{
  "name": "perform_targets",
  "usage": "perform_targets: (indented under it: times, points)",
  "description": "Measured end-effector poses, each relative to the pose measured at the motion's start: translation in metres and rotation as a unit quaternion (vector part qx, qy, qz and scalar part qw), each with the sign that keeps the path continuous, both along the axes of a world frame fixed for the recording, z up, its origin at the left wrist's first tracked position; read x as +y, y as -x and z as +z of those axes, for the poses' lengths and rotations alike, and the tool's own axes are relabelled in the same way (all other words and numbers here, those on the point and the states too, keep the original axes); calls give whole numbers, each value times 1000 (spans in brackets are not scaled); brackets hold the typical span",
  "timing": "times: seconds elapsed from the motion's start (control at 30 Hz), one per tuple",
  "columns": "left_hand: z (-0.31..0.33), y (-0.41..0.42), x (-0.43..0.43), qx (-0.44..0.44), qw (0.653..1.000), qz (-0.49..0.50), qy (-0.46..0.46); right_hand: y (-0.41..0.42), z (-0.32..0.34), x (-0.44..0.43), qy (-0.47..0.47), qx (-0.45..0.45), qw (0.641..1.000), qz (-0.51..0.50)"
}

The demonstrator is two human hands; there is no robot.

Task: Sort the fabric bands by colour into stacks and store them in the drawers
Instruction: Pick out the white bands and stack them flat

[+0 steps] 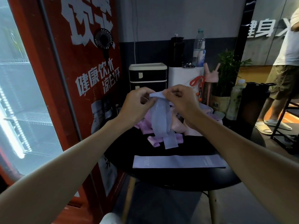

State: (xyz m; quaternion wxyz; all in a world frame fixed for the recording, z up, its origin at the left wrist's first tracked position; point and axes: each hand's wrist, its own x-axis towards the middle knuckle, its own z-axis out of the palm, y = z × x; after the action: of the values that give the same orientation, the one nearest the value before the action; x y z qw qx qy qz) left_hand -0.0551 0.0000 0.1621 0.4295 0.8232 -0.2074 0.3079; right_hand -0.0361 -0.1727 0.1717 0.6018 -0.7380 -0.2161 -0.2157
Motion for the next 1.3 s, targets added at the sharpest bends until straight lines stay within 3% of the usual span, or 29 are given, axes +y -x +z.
perform_targets:
  times: [0.23, 0.33, 0.5, 0.67, 0.9, 1.03, 1.3]
  points:
    - [8, 5, -10, -6, 1000, 20, 20, 8, -4, -6, 1, 46, 996, 72]
    - [11, 8, -13, 0, 999, 10, 40, 11, -6, -7, 28, 17, 996, 88]
    - [18, 11, -15, 12, 997, -15, 71, 9, -5, -2, 2, 28, 997, 75]
    - [29, 9, -18, 9, 990, 2, 140, 13, -6, 1, -28, 66, 985, 155]
    - [38, 7, -20, 33, 989, -5, 144, 10, -12, 3, 20, 40, 991, 128]
    - [43, 8, -19, 12, 981, 15, 192, 12, -15, -2, 3, 95, 981, 172]
    - [33, 1, -1, -3, 964, 91, 251, 15, -43, -22, 108, 179, 958, 195]
